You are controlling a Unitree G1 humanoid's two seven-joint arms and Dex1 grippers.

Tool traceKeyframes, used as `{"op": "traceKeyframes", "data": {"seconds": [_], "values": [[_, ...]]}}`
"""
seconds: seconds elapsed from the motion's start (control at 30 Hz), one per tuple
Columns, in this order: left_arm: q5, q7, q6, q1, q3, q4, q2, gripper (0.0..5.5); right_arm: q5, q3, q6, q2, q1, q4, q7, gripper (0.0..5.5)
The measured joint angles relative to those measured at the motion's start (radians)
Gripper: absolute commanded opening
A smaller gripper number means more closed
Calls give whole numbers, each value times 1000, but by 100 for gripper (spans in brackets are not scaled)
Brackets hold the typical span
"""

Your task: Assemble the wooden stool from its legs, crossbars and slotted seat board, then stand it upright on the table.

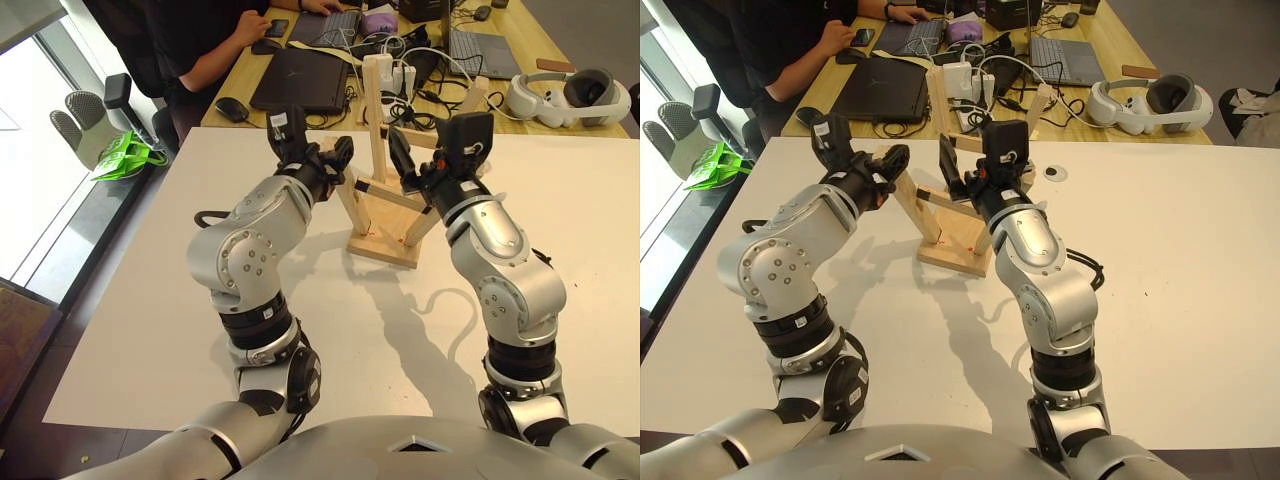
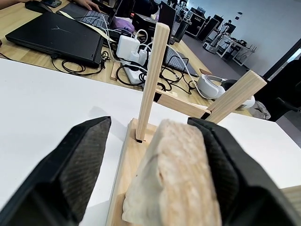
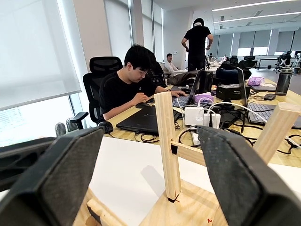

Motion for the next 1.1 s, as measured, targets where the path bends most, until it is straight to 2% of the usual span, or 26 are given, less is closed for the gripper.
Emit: {"op": "traceKeyframes", "data": {"seconds": [0.13, 0.63, 0.77, 0.87, 1.1], "values": [[-64, 19, -67, -1, 14, -22, 0, 397, -29, 13, 4, -3, -7, 12, 13, 371], [-229, 116, -207, -27, 39, -20, 14, 397, -202, 74, -122, -101, -134, 272, 186, 371], [-264, 151, -238, -96, 39, -19, 28, 397, -221, 63, -260, -114, -105, 312, 238, 371], [-286, 172, -253, -97, 39, -17, 28, 397, -190, 25, -385, -60, -100, 334, 259, 371], [-315, 193, -279, -106, 34, 4, 30, 397, -105, -3, -451, 130, -124, 439, 237, 371]]}}
